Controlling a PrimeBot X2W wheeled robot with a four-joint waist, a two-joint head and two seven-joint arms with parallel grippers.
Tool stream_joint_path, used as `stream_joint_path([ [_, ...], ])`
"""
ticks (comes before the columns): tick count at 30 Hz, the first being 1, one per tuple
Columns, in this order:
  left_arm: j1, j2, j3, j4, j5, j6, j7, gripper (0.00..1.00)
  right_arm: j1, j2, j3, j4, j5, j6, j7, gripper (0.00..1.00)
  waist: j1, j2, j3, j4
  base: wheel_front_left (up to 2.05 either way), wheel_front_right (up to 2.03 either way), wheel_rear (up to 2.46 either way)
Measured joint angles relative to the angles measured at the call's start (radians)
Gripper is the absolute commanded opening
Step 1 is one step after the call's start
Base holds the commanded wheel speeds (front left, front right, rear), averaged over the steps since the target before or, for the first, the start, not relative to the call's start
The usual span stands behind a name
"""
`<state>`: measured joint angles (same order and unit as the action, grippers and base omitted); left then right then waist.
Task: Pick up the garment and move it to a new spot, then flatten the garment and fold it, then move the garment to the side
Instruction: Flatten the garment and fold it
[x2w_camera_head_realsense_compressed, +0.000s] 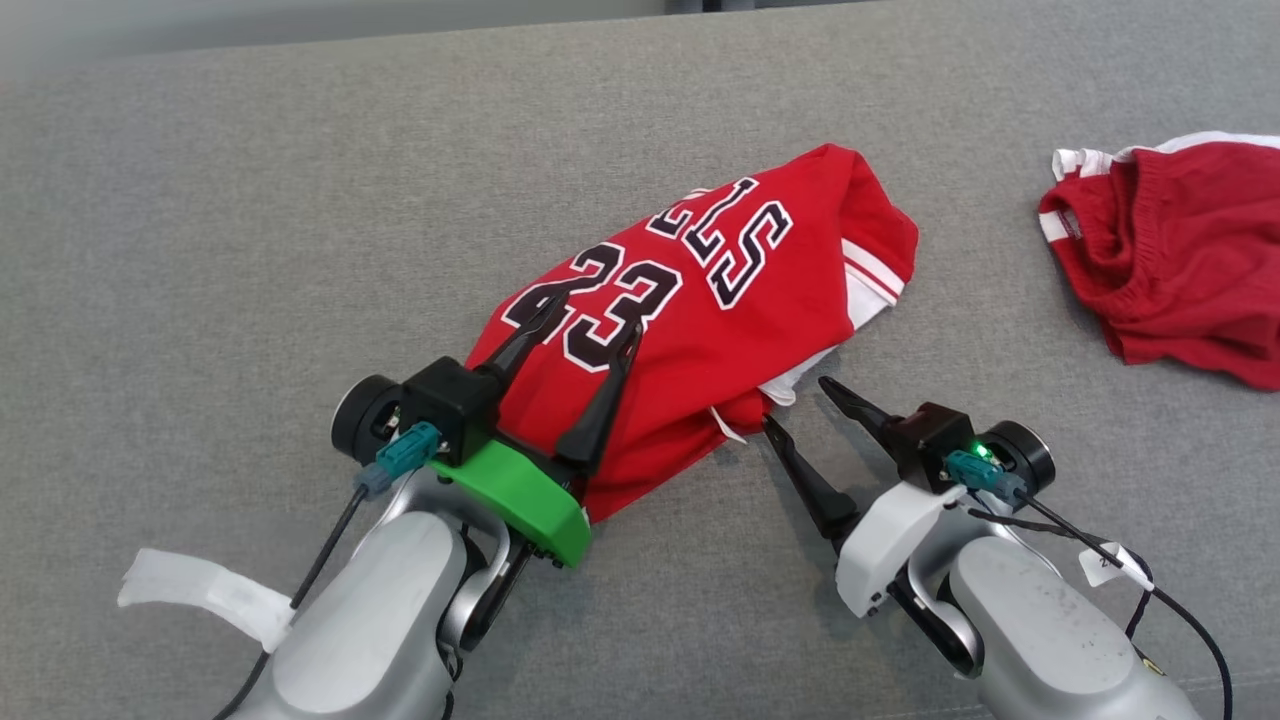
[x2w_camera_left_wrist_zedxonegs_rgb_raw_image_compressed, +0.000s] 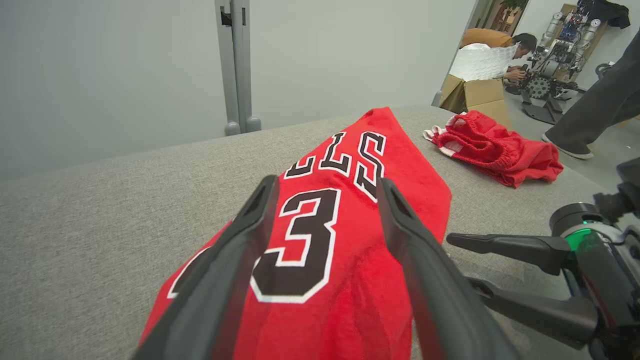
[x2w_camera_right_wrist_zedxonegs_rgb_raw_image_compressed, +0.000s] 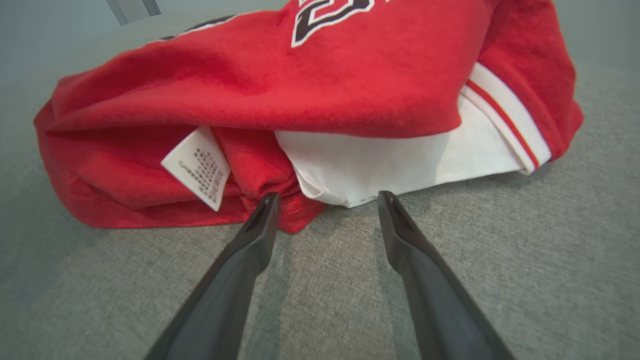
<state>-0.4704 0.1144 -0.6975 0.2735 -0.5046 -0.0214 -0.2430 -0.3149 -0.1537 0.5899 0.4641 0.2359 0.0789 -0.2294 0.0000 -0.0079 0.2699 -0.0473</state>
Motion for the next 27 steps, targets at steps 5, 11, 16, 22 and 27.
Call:
stream_joint_path([
  [5,0.039,0.001,0.030,-0.031,-0.031,0.020,-0.005,1.00,-0.004,-0.003,0.011,0.010,-0.017,0.000,0.000,1.00,0.0000,0.0000,-0.025,0.036,0.00,0.00,0.00],
  [11,0.069,0.008,0.042,-0.072,-0.030,0.027,-0.006,1.00,-0.008,-0.026,0.027,0.044,-0.061,-0.003,0.000,1.00,0.0000,0.0000,-0.047,0.084,0.00,0.00,0.00],
  [16,0.097,0.028,0.052,-0.100,-0.029,0.042,-0.006,1.00,-0.010,-0.031,0.028,0.062,-0.063,-0.012,0.000,1.00,0.0000,0.0000,-0.054,0.093,0.00,0.00,0.00],
  [22,0.125,0.028,0.053,-0.132,-0.029,0.046,-0.006,1.00,-0.010,-0.043,0.024,0.067,-0.068,-0.021,0.000,1.00,0.0000,0.0000,-0.053,0.089,0.00,0.00,0.00],
  [27,0.136,0.031,0.058,-0.159,-0.027,0.048,-0.006,1.00,-0.015,-0.052,0.015,0.067,-0.069,-0.034,0.000,1.00,0.0000,0.0000,-0.046,0.083,0.00,0.00,0.00],
])
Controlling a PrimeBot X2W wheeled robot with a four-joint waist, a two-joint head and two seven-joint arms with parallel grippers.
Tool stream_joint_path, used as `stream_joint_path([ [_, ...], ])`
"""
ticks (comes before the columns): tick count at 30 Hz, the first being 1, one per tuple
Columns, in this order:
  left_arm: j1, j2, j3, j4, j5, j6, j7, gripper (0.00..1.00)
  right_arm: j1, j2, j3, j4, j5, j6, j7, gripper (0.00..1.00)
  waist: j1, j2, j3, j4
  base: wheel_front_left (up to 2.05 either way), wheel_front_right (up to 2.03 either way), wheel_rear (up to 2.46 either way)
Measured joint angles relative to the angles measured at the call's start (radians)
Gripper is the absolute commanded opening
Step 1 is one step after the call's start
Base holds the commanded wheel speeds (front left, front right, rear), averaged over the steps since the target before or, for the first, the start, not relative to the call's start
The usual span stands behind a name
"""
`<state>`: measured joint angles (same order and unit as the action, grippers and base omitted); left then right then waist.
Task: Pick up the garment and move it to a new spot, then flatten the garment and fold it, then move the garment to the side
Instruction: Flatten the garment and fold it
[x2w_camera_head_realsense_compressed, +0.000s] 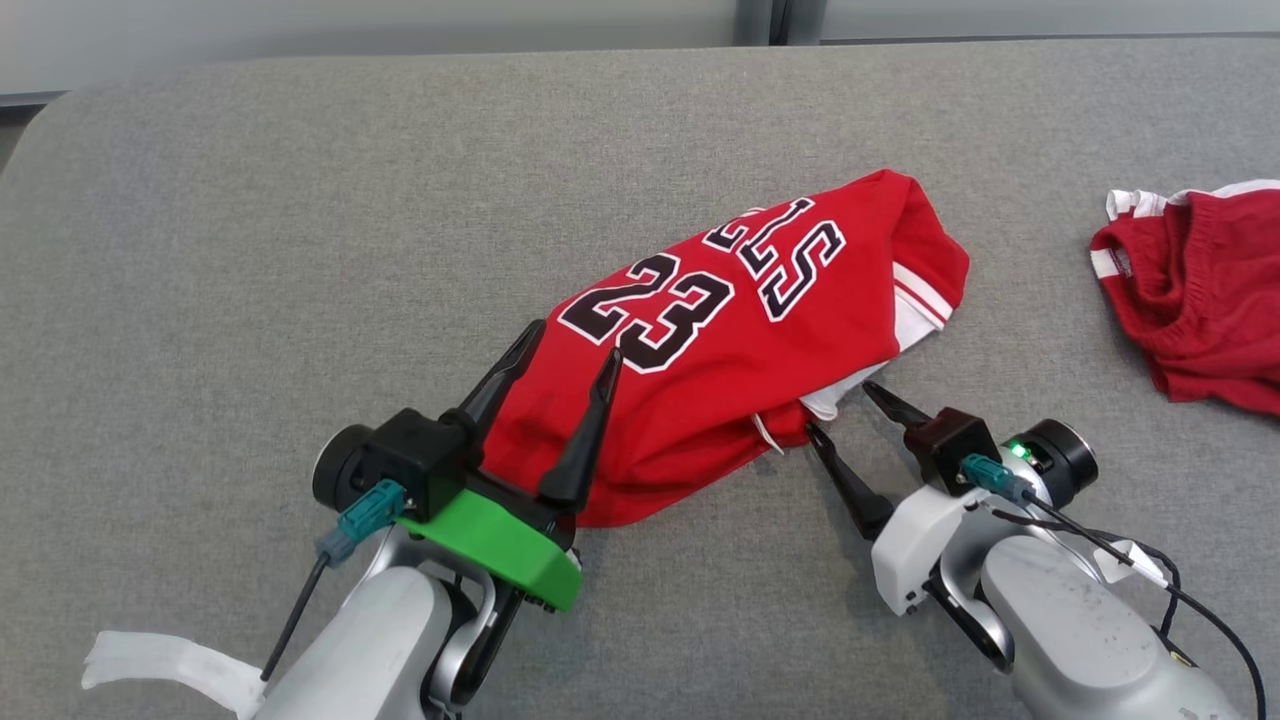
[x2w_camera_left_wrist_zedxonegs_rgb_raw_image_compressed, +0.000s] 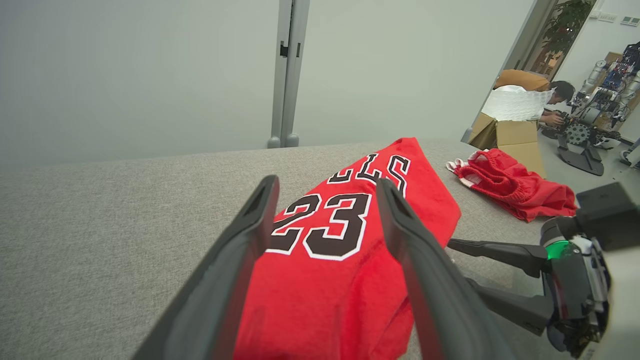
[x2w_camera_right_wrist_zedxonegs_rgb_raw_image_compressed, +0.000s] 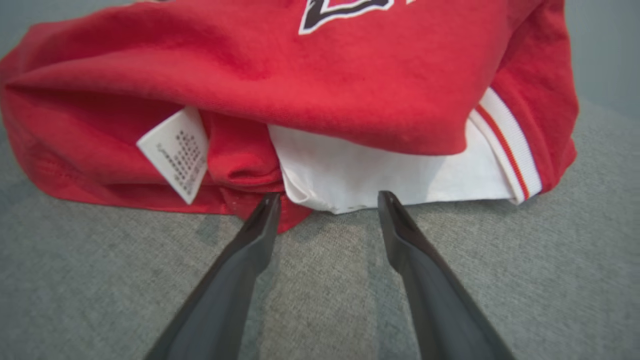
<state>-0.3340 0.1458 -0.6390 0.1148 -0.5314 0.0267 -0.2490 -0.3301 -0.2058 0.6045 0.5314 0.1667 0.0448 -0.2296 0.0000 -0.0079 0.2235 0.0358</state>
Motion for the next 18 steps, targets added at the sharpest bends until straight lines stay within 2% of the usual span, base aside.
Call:
stream_joint_path([
  [10,0.009,0.007,0.003,-0.033,0.012,0.008,-0.003,1.00,-0.035,-0.009,0.016,-0.001,-0.021,-0.001,0.000,1.00,0.0000,0.0000,0.024,0.001,0.00,0.00,0.00],
  [12,0.010,0.009,0.008,-0.035,0.014,0.009,-0.003,1.00,-0.040,-0.011,0.020,0.000,-0.029,0.002,0.000,0.77,0.0001,0.0000,0.029,0.004,0.00,0.00,0.00],
  [13,0.010,0.011,0.012,-0.035,0.014,0.009,-0.003,1.00,-0.042,-0.010,0.024,0.001,-0.034,0.007,0.000,0.51,0.0000,0.0000,0.031,0.005,0.00,0.00,0.00],
  [16,0.012,0.020,0.019,-0.038,0.014,0.010,-0.003,1.00,-0.053,-0.011,0.032,0.002,-0.044,0.008,-0.003,0.36,0.0000,0.0000,0.034,0.006,0.00,0.00,0.00],
  [18,0.013,0.024,0.022,-0.040,0.014,0.010,-0.003,1.00,-0.057,-0.011,0.034,0.003,-0.045,0.008,-0.008,0.00,0.0000,0.0000,0.035,0.007,0.00,0.00,0.00],
])
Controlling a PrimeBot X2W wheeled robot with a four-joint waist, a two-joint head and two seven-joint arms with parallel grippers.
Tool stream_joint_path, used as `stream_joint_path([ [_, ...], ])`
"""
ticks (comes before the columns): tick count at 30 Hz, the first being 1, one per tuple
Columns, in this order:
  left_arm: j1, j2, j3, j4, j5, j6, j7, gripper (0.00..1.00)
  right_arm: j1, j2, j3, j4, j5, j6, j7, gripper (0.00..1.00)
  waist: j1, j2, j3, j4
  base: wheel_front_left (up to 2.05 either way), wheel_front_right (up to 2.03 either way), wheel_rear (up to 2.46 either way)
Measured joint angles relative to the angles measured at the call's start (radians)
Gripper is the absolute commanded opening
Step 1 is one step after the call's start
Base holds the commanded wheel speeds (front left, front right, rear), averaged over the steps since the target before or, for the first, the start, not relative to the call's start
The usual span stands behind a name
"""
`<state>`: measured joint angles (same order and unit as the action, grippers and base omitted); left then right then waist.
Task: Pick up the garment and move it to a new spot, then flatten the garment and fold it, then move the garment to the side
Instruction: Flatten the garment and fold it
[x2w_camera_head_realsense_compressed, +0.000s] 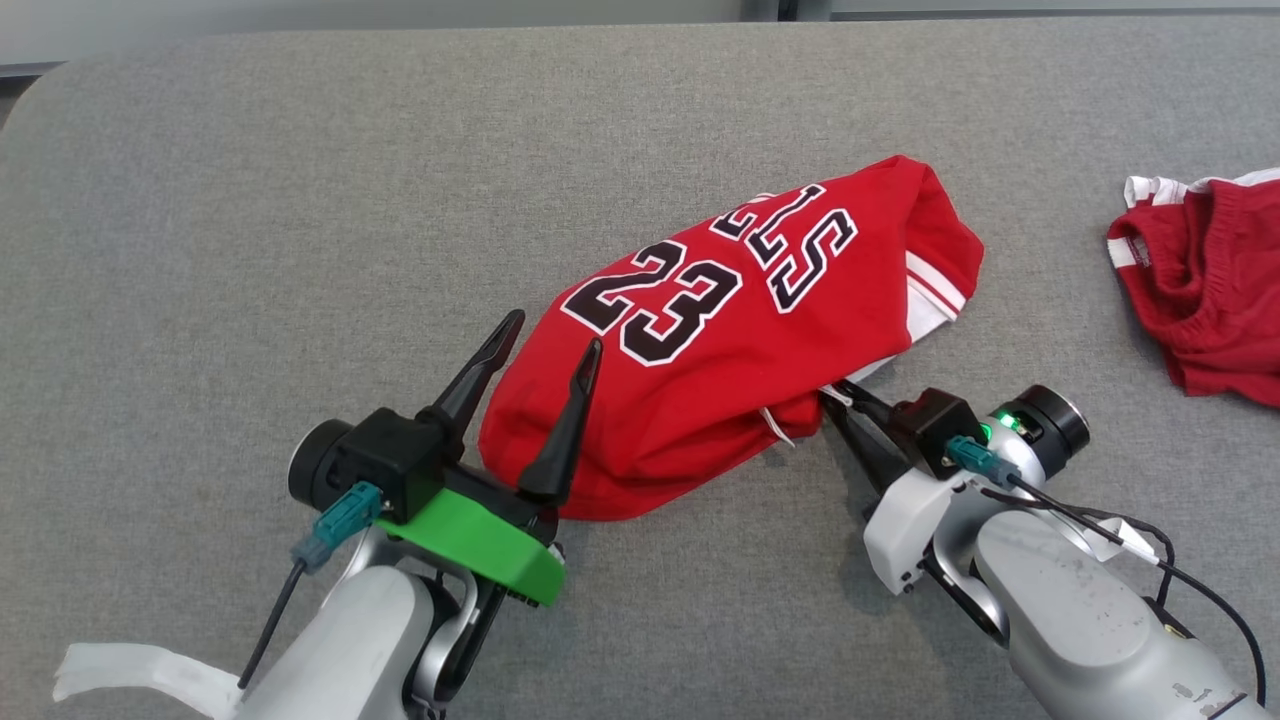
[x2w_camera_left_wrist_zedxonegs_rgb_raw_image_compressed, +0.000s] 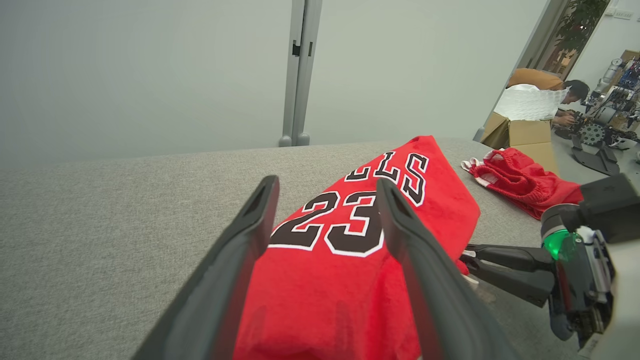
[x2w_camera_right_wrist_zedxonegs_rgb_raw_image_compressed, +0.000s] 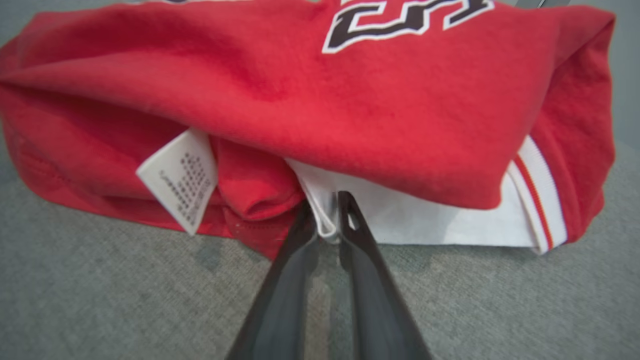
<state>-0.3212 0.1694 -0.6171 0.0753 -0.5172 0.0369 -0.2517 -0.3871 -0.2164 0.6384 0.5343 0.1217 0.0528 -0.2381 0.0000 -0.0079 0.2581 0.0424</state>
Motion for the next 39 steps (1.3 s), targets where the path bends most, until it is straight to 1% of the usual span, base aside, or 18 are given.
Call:
stream_joint_path([
  [5,0.018,0.003,0.011,-0.004,0.002,0.005,0.000,1.00,0.000,0.000,0.000,0.003,0.001,0.008,0.000,0.00,0.0000,0.0000,-0.004,-0.003,0.00,0.00,0.00],
  [9,0.037,0.006,0.034,-0.003,0.002,0.011,0.000,1.00,0.000,0.006,-0.041,-0.013,0.031,0.006,-0.004,0.00,0.0000,0.0000,-0.018,-0.013,0.00,0.00,0.00],
  [14,0.068,0.007,0.054,-0.002,0.001,0.018,0.000,1.00,-0.007,0.009,-0.099,-0.088,0.069,-0.011,-0.009,0.00,0.0000,0.0000,-0.041,-0.033,0.00,0.00,0.00],
  [19,0.098,0.006,0.067,0.000,-0.002,0.021,0.000,1.00,-0.022,-0.003,-0.136,-0.164,0.105,-0.010,-0.012,0.00,0.0000,0.0000,-0.069,-0.057,0.00,0.00,0.00],
  [21,0.104,0.002,0.068,0.000,-0.008,0.021,0.000,1.00,-0.022,-0.005,-0.146,-0.189,0.117,-0.007,-0.012,0.00,0.0000,0.0000,-0.082,-0.066,0.00,0.00,0.00],
  [24,0.118,-0.007,0.069,0.000,-0.015,0.021,0.000,1.00,-0.022,-0.001,-0.151,-0.237,0.148,0.014,-0.012,0.00,0.0000,0.0000,-0.103,-0.077,0.00,0.00,0.00],
  [28,0.139,-0.027,0.071,-0.001,-0.025,0.021,0.000,1.00,-0.022,0.016,-0.130,-0.292,0.184,0.044,-0.013,0.00,0.0000,0.0000,-0.132,-0.088,0.00,0.00,0.00],
  [31,0.142,-0.031,0.091,-0.007,-0.025,0.021,0.000,1.00,-0.022,0.043,-0.089,-0.338,0.212,0.062,-0.013,0.00,0.0000,0.0000,-0.153,-0.090,0.00,0.00,0.00],
  [34,0.142,-0.031,0.117,-0.021,-0.025,0.021,0.000,1.00,-0.022,0.081,-0.051,-0.392,0.265,0.067,0.002,0.00,0.0000,0.0000,-0.172,-0.086,0.00,0.00,0.00],
  [37,0.142,-0.028,0.156,-0.030,-0.024,0.030,0.000,1.00,-0.022,0.130,-0.031,-0.443,0.343,0.071,0.024,0.00,0.0000,0.0000,-0.184,-0.072,0.00,0.00,0.00],
  [38,0.142,-0.027,0.169,-0.034,-0.024,0.035,0.000,1.00,-0.022,0.141,-0.029,-0.453,0.373,0.071,0.035,0.00,0.0000,0.0000,-0.188,-0.066,0.00,0.00,0.00],
  [39,0.142,-0.027,0.169,-0.034,-0.024,0.035,0.000,1.00,-0.022,0.141,-0.029,-0.453,0.373,0.071,0.035,0.00,0.0000,0.0000,-0.188,-0.066,0.00,0.00,0.00],
])
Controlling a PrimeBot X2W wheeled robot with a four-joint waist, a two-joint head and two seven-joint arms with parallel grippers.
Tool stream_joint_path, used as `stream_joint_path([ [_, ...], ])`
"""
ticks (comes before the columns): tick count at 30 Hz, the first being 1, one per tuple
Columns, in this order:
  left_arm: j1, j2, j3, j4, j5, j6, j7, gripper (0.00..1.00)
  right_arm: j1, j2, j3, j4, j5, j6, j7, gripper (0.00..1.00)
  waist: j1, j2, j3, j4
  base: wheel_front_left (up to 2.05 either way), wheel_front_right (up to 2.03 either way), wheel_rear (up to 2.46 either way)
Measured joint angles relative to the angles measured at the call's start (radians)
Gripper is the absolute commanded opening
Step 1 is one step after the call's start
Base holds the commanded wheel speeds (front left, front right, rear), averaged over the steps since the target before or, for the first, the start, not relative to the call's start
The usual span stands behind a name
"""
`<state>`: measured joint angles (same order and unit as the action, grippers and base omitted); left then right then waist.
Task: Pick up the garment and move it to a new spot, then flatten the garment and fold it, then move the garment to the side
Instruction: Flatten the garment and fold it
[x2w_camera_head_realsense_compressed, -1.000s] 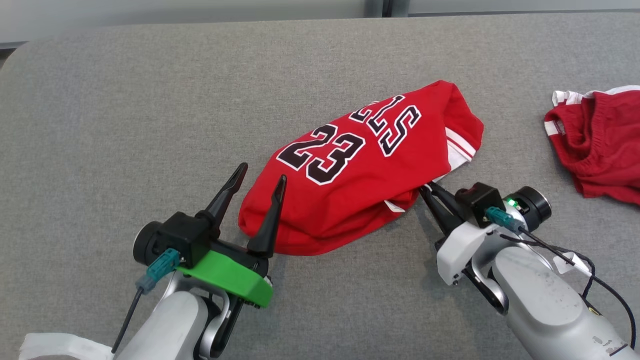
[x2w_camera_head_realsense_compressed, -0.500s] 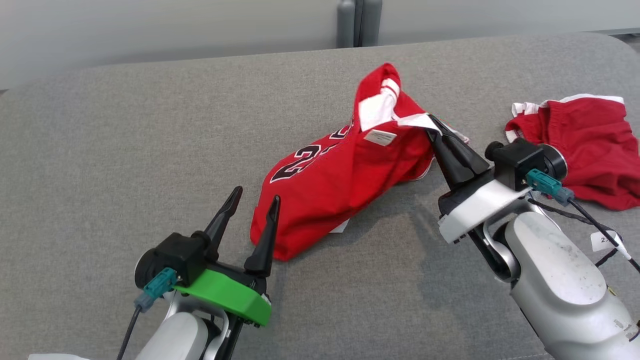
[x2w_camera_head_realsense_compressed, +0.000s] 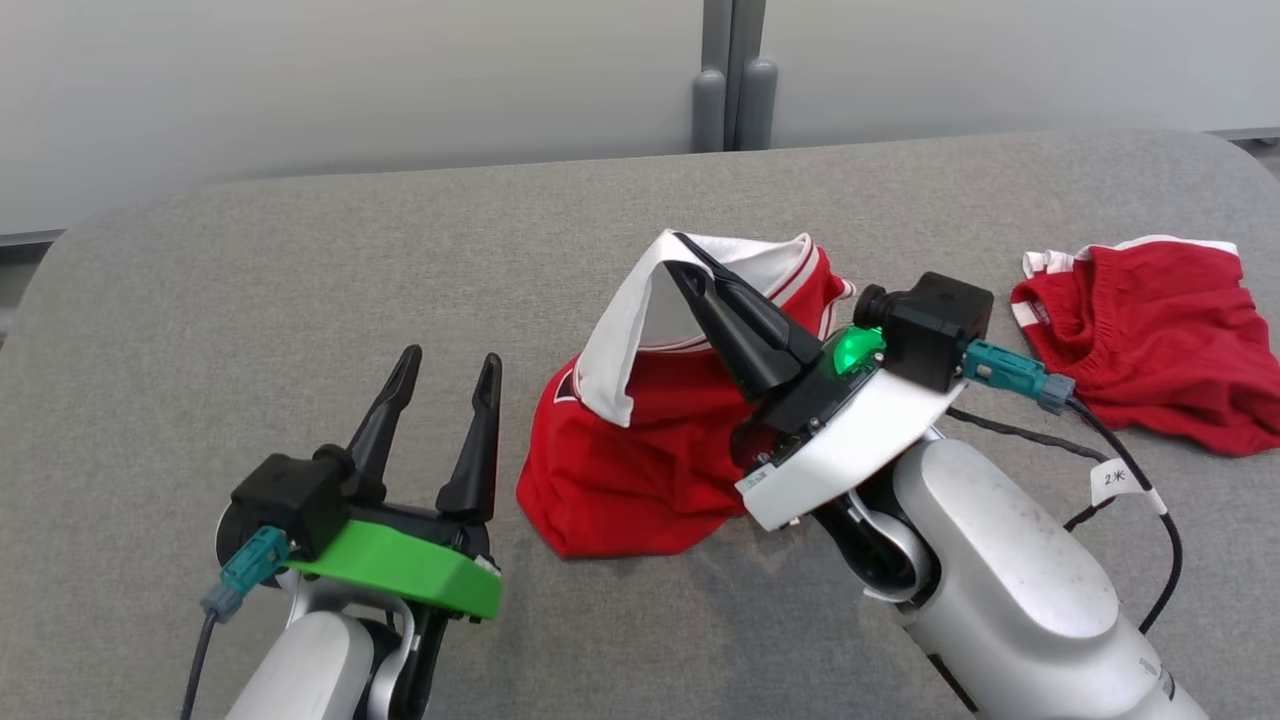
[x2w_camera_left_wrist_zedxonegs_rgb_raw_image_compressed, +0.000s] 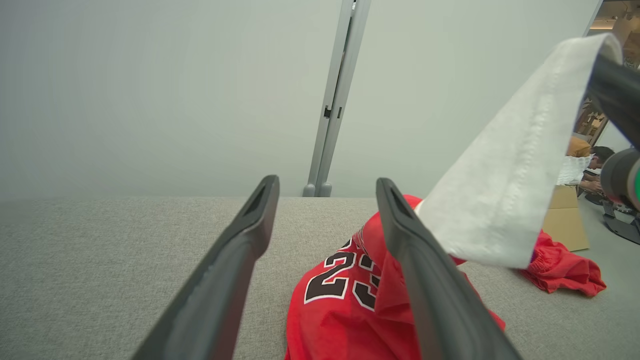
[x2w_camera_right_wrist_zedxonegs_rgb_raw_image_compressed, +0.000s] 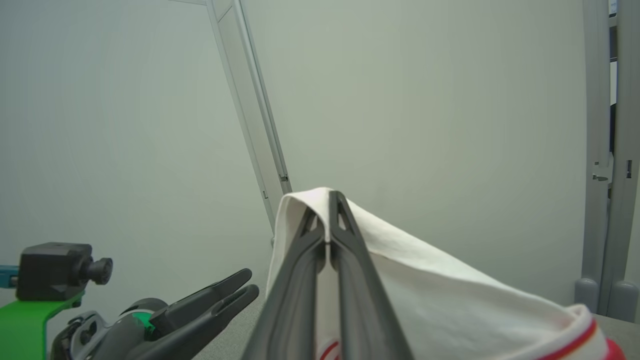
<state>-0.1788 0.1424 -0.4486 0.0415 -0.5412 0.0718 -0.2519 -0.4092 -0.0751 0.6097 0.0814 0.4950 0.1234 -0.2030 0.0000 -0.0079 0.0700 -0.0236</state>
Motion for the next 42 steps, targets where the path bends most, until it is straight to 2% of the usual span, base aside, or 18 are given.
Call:
stream_joint_path([
  [2,0.001,0.003,0.013,-0.010,0.001,0.000,0.000,1.00,0.000,0.002,0.000,-0.007,0.019,0.000,0.020,0.00,0.0000,0.0000,-0.007,0.012,0.00,0.00,0.00],
  [7,0.032,0.003,0.017,-0.022,0.003,0.000,0.000,1.00,0.011,-0.051,-0.068,0.035,0.049,-0.002,0.061,0.00,0.0000,0.0000,-0.016,0.044,0.00,0.00,0.00],
  [12,0.066,0.004,0.009,-0.026,0.003,0.000,0.000,1.00,0.016,-0.093,-0.153,0.058,0.061,-0.034,0.083,0.00,0.0000,0.0000,-0.007,0.058,0.00,0.00,0.00],
  [13,0.070,0.003,-0.002,-0.025,0.003,0.000,0.000,1.00,0.016,-0.104,-0.170,0.066,0.063,-0.042,0.089,0.00,0.0000,0.0000,-0.004,0.056,0.00,0.00,0.00],
  [14,0.076,-0.001,-0.026,-0.025,0.003,-0.002,0.000,1.00,0.015,-0.142,-0.204,0.089,0.062,-0.057,0.100,0.00,0.0000,0.0000,0.002,0.051,0.00,0.00,0.00],
  [18,0.076,-0.021,-0.099,-0.025,0.003,-0.038,0.003,1.00,0.000,-0.213,-0.273,0.125,0.060,-0.082,0.120,0.00,0.0000,0.0000,0.020,0.041,0.00,0.00,0.00],
  [25,0.068,-0.038,-0.194,-0.009,0.022,-0.082,0.032,1.00,-0.109,-0.269,-0.298,0.147,0.041,-0.080,0.143,0.00,0.0000,0.0000,0.065,0.023,0.00,0.00,0.00],
  [33,0.036,-0.055,-0.188,0.048,0.016,-0.102,0.030,1.00,-0.191,-0.221,-0.194,0.097,0.034,-0.022,0.143,0.00,0.0000,0.0000,0.069,0.005,0.00,0.00,0.00],
  [36,0.036,-0.059,-0.164,0.064,-0.001,-0.102,0.023,1.00,-0.242,-0.203,-0.149,0.057,0.033,-0.009,0.144,0.00,0.0000,0.0000,0.051,0.010,0.00,0.00,0.00],
  [42,0.037,-0.060,-0.125,0.085,-0.011,-0.098,0.018,1.00,-0.384,-0.176,-0.078,-0.001,-0.004,-0.009,0.182,0.00,0.0000,0.0000,0.006,0.027,0.00,0.00,0.00],
])
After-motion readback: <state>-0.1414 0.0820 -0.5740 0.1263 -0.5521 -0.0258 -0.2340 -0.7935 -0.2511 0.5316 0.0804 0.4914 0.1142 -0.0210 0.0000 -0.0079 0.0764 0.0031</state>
